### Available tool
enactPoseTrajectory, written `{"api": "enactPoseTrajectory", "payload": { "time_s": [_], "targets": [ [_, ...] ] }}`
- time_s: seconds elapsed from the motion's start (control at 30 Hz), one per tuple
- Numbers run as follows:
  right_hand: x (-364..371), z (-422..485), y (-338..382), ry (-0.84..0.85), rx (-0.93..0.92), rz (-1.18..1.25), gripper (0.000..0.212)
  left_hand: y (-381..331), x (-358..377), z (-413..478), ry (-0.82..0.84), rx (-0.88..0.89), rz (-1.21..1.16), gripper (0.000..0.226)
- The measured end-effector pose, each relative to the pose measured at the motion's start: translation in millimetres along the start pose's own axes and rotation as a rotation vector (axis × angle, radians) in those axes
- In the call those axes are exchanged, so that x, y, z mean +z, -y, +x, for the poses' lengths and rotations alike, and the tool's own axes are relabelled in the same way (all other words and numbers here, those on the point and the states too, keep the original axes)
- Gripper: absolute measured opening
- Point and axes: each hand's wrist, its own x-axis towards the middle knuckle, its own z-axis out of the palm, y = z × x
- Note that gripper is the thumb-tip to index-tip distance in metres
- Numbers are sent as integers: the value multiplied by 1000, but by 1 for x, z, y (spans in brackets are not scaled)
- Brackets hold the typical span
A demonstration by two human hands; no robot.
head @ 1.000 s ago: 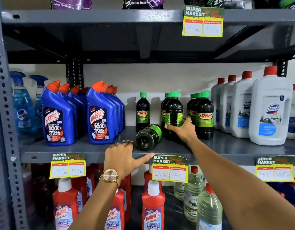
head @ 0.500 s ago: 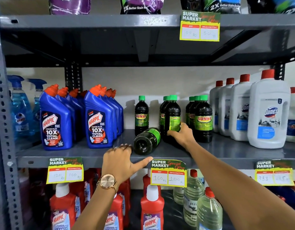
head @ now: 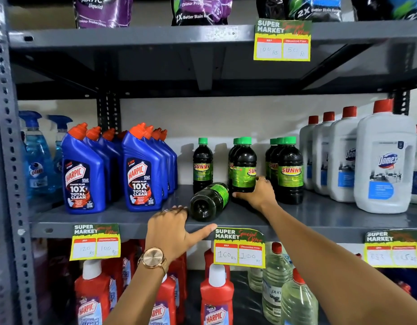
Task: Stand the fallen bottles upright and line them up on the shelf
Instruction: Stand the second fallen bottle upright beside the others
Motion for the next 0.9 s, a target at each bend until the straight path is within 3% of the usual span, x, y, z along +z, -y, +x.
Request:
{"api": "enactPoseTrajectory", "payload": {
  "time_s": [0.17, 0.4, 0.57, 0.77, 0.9],
  "targets": [
    [-2, 2, -2, 88, 55, 202, 55, 1, 0, 1, -6, 1, -1, 83],
    [0, 2, -1, 6, 20, -3, 86, 1, 2, 0, -4, -2, 20, 85],
    [-1, 2, -3, 41, 60, 56, 73, 0, 1, 0, -12, 0, 12, 84],
    [0, 1, 1, 18, 65, -30, 82, 1, 3, 0, -16, 1, 13, 81],
    [-1, -4, 1, -18, 98, -6, 109, 0, 1, 0, -3, 2, 9, 79]
  ]
}}
